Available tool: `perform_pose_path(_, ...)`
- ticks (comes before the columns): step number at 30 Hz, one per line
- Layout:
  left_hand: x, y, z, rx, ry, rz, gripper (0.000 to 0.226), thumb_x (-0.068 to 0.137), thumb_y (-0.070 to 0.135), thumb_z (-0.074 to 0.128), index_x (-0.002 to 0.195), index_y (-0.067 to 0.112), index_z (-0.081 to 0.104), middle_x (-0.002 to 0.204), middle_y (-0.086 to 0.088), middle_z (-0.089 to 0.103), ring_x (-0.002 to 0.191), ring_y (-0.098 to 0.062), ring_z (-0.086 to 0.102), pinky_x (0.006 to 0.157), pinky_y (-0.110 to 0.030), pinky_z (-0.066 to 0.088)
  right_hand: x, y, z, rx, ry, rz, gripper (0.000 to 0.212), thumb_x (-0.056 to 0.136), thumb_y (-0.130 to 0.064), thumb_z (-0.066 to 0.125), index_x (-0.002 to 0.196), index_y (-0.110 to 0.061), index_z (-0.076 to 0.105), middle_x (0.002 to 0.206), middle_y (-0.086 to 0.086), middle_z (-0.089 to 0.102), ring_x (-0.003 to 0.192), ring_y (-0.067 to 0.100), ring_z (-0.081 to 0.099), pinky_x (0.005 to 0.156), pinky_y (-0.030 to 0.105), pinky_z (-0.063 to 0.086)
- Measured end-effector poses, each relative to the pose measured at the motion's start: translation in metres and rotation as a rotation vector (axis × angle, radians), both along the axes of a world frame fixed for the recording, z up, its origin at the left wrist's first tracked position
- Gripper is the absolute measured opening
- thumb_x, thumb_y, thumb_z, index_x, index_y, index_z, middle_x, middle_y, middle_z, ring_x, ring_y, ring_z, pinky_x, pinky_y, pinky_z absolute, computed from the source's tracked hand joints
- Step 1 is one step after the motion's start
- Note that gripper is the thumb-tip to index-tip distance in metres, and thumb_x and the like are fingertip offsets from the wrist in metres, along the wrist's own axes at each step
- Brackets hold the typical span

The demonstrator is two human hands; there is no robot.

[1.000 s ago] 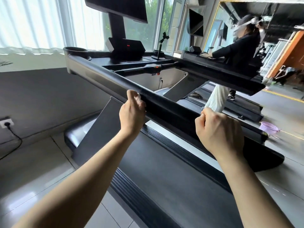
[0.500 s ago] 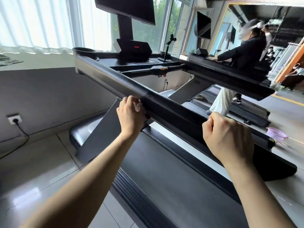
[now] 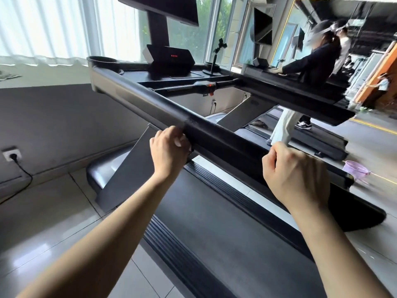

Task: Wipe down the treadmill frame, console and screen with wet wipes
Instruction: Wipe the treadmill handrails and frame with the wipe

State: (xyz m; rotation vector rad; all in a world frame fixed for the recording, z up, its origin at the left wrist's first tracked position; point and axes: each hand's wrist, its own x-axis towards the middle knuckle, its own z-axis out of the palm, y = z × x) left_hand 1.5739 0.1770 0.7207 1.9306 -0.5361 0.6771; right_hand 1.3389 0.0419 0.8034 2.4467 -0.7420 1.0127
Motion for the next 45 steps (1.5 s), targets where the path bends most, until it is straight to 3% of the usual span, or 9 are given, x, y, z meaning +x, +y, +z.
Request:
perform_pose_path(3, -0.001, -0.006, 0.000, -0.099, 0.113, 0.020, 0.006, 0.079, 0.019, 0.063, 0.081, 0.015, 0.060, 0.077, -0.006, 0.064, 0.081, -0.034, 0.056, 0.072, -0.039, 0.039, 0.002, -0.001, -0.002, 0.001, 0.005, -0.007, 0.028, 0.096, -0.018, 0.050, 0.068, -0.014, 0.048, 0.048, 0.010, 0.051, 0.041, 0.035, 0.052, 0.050, 0.029, 0.021)
perform_pose_path(10, -0.073, -0.017, -0.015, -0.095, -0.030, -0.189, 0.020, 0.072, 0.005, 0.075, 0.078, 0.017, 0.059, 0.073, 0.010, 0.062, 0.070, -0.018, 0.055, 0.062, -0.028, 0.036, 0.003, -0.005, -0.005, -0.032, 0.001, -0.001, 0.029, 0.098, -0.021, 0.044, 0.070, -0.015, 0.048, 0.052, 0.012, 0.055, 0.045, 0.036, 0.056, 0.051, 0.031, 0.024)
perform_pose_path(13, -0.085, -0.019, -0.022, -0.329, 0.420, -0.354, 0.018, 0.083, 0.003, 0.066, 0.070, 0.016, 0.065, 0.060, 0.014, 0.067, 0.058, -0.006, 0.058, 0.059, -0.022, 0.044, 0.003, -0.005, -0.005, -0.034, 0.004, -0.011, 0.029, 0.098, -0.021, 0.045, 0.070, -0.015, 0.048, 0.053, 0.012, 0.056, 0.046, 0.036, 0.058, 0.052, 0.031, 0.024)
perform_pose_path(16, -0.068, -0.023, -0.014, -0.916, 1.036, -0.382, 0.023, 0.081, -0.011, 0.061, 0.070, 0.008, 0.067, 0.058, 0.000, 0.066, 0.061, -0.013, 0.061, 0.057, -0.020, 0.051, 0.003, -0.002, -0.004, -0.040, -0.005, -0.019, 0.027, 0.095, -0.018, 0.050, 0.068, -0.014, 0.048, 0.051, 0.012, 0.055, 0.044, 0.035, 0.057, 0.052, 0.030, 0.021)
perform_pose_path(18, -0.059, -0.025, -0.005, -1.148, 1.208, -0.370, 0.021, 0.080, -0.016, 0.057, 0.076, 0.003, 0.064, 0.061, -0.006, 0.068, 0.064, -0.020, 0.068, 0.059, -0.022, 0.058, 0.003, -0.002, -0.003, -0.045, -0.007, -0.015, 0.027, 0.094, -0.018, 0.051, 0.068, -0.014, 0.049, 0.052, 0.012, 0.056, 0.045, 0.036, 0.057, 0.052, 0.030, 0.022)
perform_pose_path(22, -0.070, -0.034, 0.006, -1.089, 1.201, -0.425, 0.027, 0.074, -0.021, 0.050, 0.066, 0.003, 0.059, 0.052, -0.006, 0.058, 0.055, -0.019, 0.058, 0.056, -0.024, 0.055, 0.005, -0.003, -0.004, -0.047, -0.005, -0.029, 0.025, 0.094, -0.019, 0.049, 0.070, -0.015, 0.050, 0.054, 0.012, 0.058, 0.046, 0.036, 0.059, 0.052, 0.030, 0.023)
perform_pose_path(28, -0.114, -0.051, -0.007, -0.969, 1.383, -0.650, 0.026, 0.078, -0.019, 0.047, 0.069, 0.000, 0.062, 0.077, -0.018, 0.062, 0.061, -0.023, 0.063, 0.064, -0.029, 0.061, 0.004, -0.004, -0.006, -0.057, -0.022, -0.008, 0.024, 0.095, -0.021, 0.047, 0.072, -0.015, 0.050, 0.056, 0.010, 0.059, 0.048, 0.035, 0.059, 0.052, 0.030, 0.024)
perform_pose_path(35, -0.060, -0.031, 0.008, -1.093, 1.347, -0.504, 0.030, 0.080, -0.019, 0.041, 0.066, 0.004, 0.054, 0.070, -0.011, 0.057, 0.064, -0.020, 0.062, 0.066, -0.029, 0.063, 0.005, -0.003, -0.006, -0.060, -0.026, -0.008, 0.022, 0.093, -0.021, 0.047, 0.072, -0.015, 0.053, 0.055, 0.007, 0.056, 0.045, 0.033, 0.056, 0.052, 0.030, 0.023)
perform_pose_path(45, -0.174, -0.061, 0.000, -0.710, 1.579, -0.843, 0.026, 0.076, -0.018, 0.044, 0.064, 0.000, 0.058, 0.068, -0.017, 0.060, 0.060, -0.021, 0.057, 0.065, -0.029, 0.057, 0.003, -0.002, -0.005, -0.059, -0.037, 0.028, 0.023, 0.095, -0.023, 0.045, 0.072, -0.020, 0.040, 0.054, 0.009, 0.059, 0.044, 0.034, 0.058, 0.050, 0.029, 0.023)
